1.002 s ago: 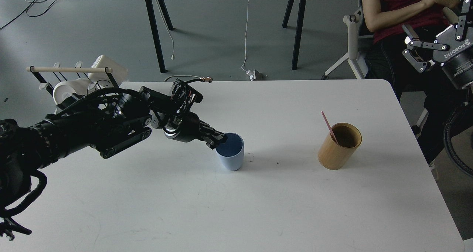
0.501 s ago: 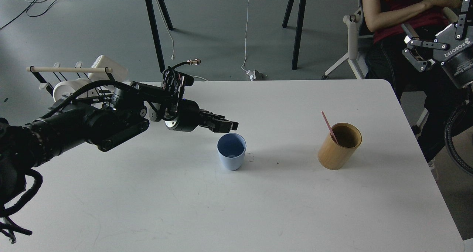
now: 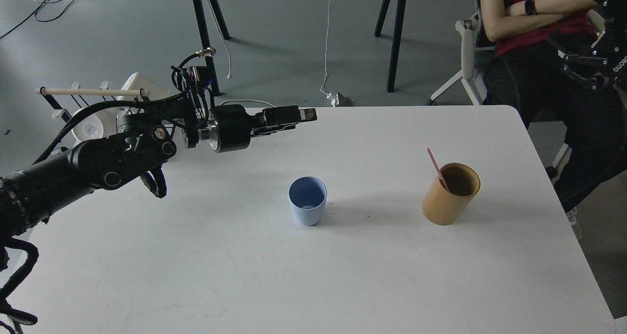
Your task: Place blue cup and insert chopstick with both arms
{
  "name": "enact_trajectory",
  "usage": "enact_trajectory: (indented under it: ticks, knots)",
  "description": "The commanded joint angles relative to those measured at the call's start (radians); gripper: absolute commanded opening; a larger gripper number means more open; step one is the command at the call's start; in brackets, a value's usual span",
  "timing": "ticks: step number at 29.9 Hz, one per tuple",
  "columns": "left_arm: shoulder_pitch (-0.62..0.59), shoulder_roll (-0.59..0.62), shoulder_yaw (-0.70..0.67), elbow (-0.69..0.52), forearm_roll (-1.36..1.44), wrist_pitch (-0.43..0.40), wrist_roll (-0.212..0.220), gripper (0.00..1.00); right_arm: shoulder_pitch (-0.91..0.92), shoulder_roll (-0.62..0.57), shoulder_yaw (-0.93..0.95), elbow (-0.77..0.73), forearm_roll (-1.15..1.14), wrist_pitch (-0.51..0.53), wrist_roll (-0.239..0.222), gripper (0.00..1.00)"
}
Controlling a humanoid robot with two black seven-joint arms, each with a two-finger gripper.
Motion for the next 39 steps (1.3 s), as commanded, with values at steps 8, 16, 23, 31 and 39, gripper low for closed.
enact_trajectory:
  ticks: [8,16,23,31,39]
  knots:
    - [0.136,0.018,-0.373,-0.104,-0.196,-0.106,0.000,0.91,-0.013,-0.123,0.007,0.224,-0.599,-0.176,0.000,0.99]
    - [0.153,0.084,-0.401,-0.102,-0.279,-0.106,0.000,0.94,-0.021,-0.116,-0.242,0.215,-1.041,-0.495,0.000,0.99]
    - [0.167,0.068,-0.401,-0.099,-0.280,-0.106,0.000,0.94,-0.022,-0.087,-0.351,0.181,-1.191,-0.626,0.000,0.98]
    - [0.175,0.064,-0.401,-0.090,-0.280,-0.106,0.000,0.95,-0.018,0.021,-0.378,0.111,-1.325,-0.644,0.000,0.97]
    - [0.184,0.068,-0.401,-0.085,-0.282,-0.106,0.000,0.95,-0.005,0.189,-0.382,-0.030,-1.368,-0.644,0.000,0.97]
